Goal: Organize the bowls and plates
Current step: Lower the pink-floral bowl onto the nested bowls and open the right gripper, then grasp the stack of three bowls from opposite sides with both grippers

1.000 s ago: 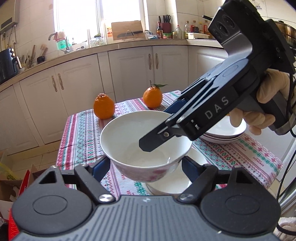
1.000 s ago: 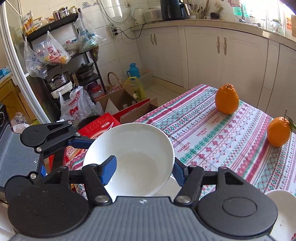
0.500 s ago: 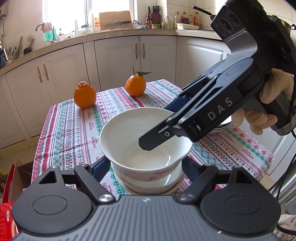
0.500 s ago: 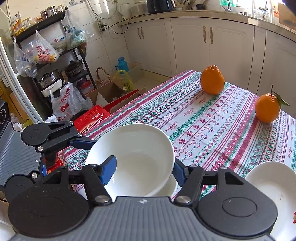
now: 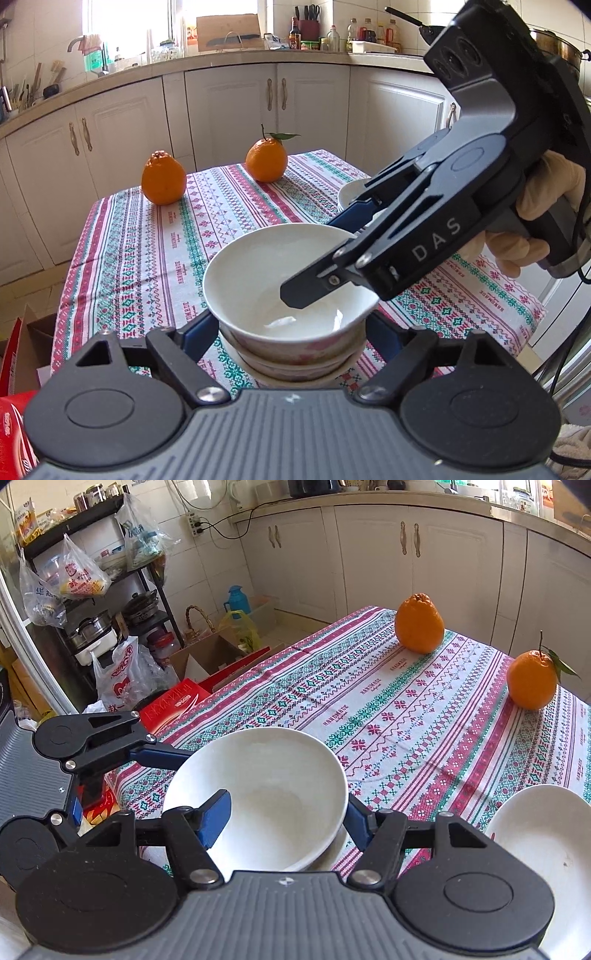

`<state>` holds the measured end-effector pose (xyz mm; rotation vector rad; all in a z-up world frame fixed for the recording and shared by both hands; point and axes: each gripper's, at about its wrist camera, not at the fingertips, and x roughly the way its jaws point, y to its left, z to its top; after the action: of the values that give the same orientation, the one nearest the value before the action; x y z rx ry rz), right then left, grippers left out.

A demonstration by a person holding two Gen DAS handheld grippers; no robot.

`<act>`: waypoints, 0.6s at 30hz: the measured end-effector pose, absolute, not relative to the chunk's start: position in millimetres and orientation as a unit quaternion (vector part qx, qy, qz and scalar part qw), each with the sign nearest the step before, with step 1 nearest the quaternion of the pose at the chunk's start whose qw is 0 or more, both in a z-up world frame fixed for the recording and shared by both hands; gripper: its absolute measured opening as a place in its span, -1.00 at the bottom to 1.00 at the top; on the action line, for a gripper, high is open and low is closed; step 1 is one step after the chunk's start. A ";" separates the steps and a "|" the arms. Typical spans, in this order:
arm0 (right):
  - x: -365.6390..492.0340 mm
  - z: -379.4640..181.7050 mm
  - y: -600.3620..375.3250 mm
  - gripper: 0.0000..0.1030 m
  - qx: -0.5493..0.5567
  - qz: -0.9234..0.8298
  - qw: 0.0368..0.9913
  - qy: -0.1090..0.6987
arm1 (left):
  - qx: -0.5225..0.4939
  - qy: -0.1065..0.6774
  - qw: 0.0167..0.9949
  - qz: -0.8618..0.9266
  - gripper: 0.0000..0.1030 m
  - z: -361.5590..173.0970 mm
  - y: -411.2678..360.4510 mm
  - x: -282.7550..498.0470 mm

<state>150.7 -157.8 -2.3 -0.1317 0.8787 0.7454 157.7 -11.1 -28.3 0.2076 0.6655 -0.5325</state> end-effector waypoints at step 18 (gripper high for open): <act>128.6 3.8 -154.8 1.00 -0.107 0.338 0.855 0.378 | 0.128 0.282 0.912 -0.271 0.93 -27.1 5.7 142.8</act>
<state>128.6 -154.8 3.8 -0.2259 0.7955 0.7096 142.8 5.7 -27.1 0.2645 0.5806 -0.5576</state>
